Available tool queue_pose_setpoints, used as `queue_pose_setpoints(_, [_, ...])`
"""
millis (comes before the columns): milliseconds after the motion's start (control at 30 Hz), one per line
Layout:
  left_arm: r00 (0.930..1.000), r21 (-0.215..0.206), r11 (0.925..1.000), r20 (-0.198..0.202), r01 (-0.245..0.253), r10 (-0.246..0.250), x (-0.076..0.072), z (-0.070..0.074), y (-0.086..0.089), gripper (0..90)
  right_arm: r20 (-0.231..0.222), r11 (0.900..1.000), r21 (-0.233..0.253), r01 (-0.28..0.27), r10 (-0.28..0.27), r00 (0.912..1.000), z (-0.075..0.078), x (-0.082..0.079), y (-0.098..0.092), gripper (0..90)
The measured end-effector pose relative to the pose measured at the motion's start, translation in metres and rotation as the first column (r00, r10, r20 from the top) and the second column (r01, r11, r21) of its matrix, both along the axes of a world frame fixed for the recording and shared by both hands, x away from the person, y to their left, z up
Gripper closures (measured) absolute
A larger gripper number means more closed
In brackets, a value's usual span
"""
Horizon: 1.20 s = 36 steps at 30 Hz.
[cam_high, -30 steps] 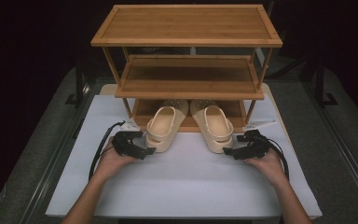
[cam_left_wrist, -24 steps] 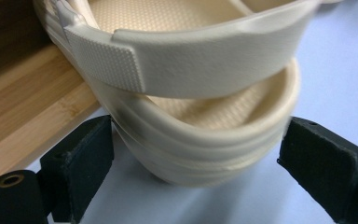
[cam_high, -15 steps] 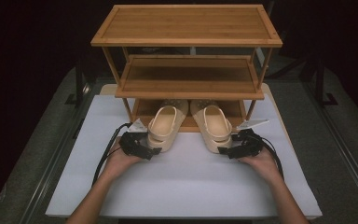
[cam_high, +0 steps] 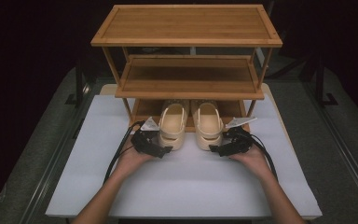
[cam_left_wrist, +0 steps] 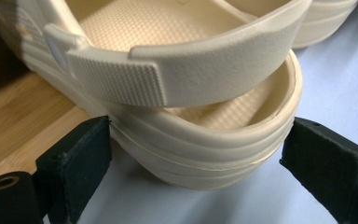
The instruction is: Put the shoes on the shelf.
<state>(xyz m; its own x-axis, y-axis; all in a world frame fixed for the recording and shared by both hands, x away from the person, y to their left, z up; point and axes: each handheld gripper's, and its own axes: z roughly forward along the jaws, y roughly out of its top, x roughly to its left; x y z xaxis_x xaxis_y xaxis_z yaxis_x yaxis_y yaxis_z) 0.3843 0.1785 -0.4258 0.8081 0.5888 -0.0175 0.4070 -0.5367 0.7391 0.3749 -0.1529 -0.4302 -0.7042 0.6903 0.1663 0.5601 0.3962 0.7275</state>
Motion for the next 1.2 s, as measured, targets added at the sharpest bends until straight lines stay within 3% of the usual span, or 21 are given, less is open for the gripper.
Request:
queue_pose_setpoints(267, [1.0, -0.028, 0.9996, 0.004, 0.002, -0.002, 0.004, -0.001, -0.017, 9.1, 0.006, 1.0, 0.005, -0.004, 0.004, 1.0, 0.001, 0.006, 0.011, 16.4])
queue_pose_setpoints(300, [0.9999, -0.037, 0.9992, 0.005, -0.015, 0.015, 0.004, -0.002, -0.02, 9.0, 0.008, 1.0, 0.009, -0.009, 0.009, 0.9999, 0.001, 0.006, 0.013, 17.8])
queue_pose_setpoints(567, [0.9997, -0.028, 0.9994, 0.004, -0.022, 0.022, 0.012, -0.001, -0.019, 9.0, 0.023, 1.0, 0.006, 0.011, -0.012, 0.9997, 0.0, 0.01, 0.019, 18.0])
queue_pose_setpoints(867, [0.9994, -0.015, 0.9993, 0.008, -0.035, 0.035, 0.039, -0.001, -0.018, 9.3, 0.024, 0.999, 0.013, 0.042, -0.042, 0.9988, 0.0, 0.034, 0.024, 18.0])
queue_pose_setpoints(1000, [0.9987, -0.029, 0.9984, 0.013, -0.049, 0.049, 0.05, -0.003, -0.019, 9.3, 0.032, 0.998, 0.014, 0.062, -0.062, 0.9976, -0.001, 0.045, 0.025, 18.2])
queue_pose_setpoints(1200, [0.9975, -0.023, 0.9976, 0.025, -0.065, 0.066, 0.062, -0.004, -0.023, 9.4, 0.071, 0.996, 0.005, 0.092, -0.092, 0.9933, -0.002, 0.054, 0.029, 19.6])
